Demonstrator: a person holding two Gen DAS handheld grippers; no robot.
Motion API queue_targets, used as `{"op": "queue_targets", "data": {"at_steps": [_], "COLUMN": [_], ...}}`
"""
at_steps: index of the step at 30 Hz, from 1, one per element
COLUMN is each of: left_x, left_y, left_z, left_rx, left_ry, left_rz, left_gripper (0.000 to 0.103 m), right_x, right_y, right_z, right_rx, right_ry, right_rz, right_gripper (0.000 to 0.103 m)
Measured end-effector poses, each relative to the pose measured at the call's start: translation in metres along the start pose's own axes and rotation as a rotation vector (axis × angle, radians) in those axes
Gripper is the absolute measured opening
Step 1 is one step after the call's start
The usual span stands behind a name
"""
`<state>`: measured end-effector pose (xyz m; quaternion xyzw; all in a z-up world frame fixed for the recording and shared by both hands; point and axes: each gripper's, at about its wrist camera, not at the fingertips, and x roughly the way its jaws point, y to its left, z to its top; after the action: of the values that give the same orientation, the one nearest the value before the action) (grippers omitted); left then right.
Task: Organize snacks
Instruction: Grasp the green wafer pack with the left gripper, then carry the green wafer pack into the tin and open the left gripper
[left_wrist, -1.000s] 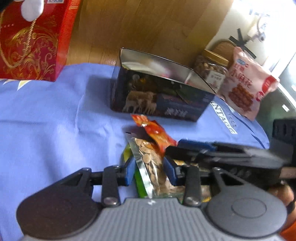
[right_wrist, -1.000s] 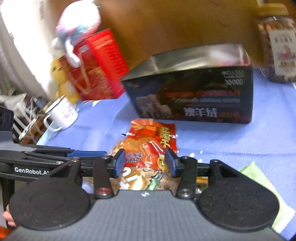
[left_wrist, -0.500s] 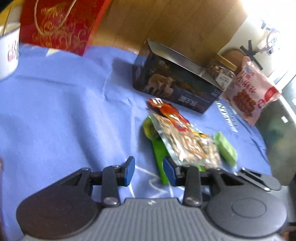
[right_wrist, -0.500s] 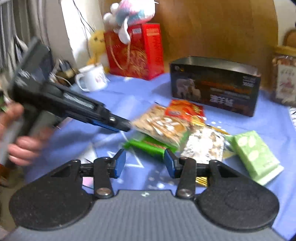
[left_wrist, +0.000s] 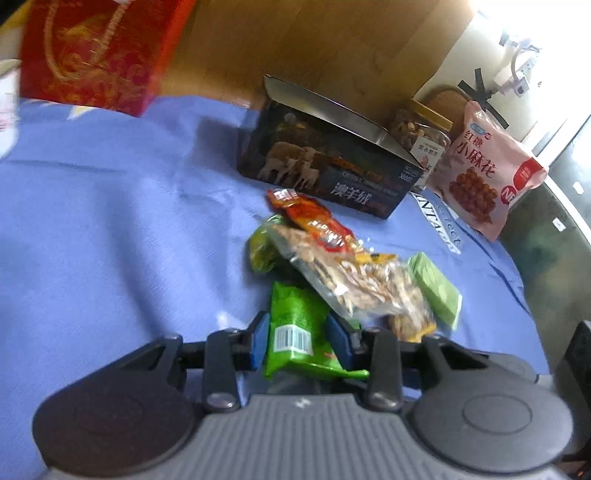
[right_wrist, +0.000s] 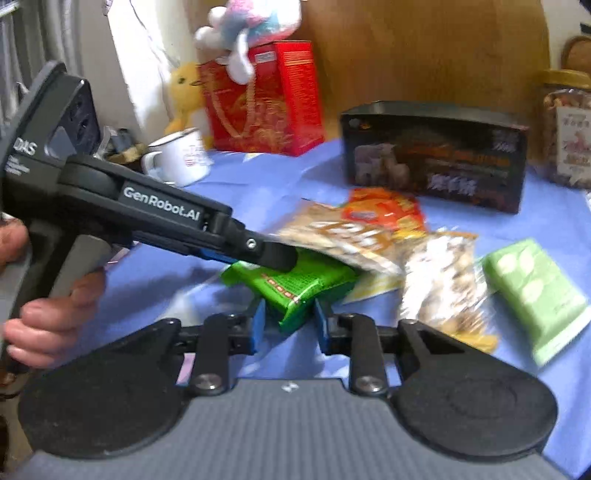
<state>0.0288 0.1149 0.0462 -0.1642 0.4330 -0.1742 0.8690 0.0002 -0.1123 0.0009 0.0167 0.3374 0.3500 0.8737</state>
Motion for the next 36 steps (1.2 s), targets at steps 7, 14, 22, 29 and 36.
{"op": "queue_targets", "data": {"at_steps": [7, 14, 22, 29, 36], "left_x": [-0.065, -0.067, -0.005, 0.045, 0.095], "left_y": [0.02, 0.004, -0.033, -0.058, -0.056], "left_z": [-0.034, -0.007, 0.053, 0.131, 0.191], "left_rx": [-0.1, -0.075, -0.009, 0.027, 0.052], "left_ry": [-0.104, -0.19, -0.153, -0.167, -0.209], "left_rz": [0.042, -0.01, -0.127, -0.164, -0.002], "left_gripper": [0.034, 0.032, 0.032, 0.032, 0.034], "right_x": [-0.013, -0.019, -0.021, -0.01, 0.036], "right_y": [0.043, 0.043, -0.007, -0.062, -0.111], "right_z": [-0.008, 0.012, 0.029, 0.08, 0.137], "right_rx": [-0.029, -0.041, 0.027, 0.074, 0.027], "right_ry": [-0.03, -0.124, -0.219, -0.311, -0.267], "right_rz": [0.152, 0.099, -0.085, -0.172, -0.257], "right_gripper": [0.027, 0.027, 0.027, 0.027, 0.031]}}
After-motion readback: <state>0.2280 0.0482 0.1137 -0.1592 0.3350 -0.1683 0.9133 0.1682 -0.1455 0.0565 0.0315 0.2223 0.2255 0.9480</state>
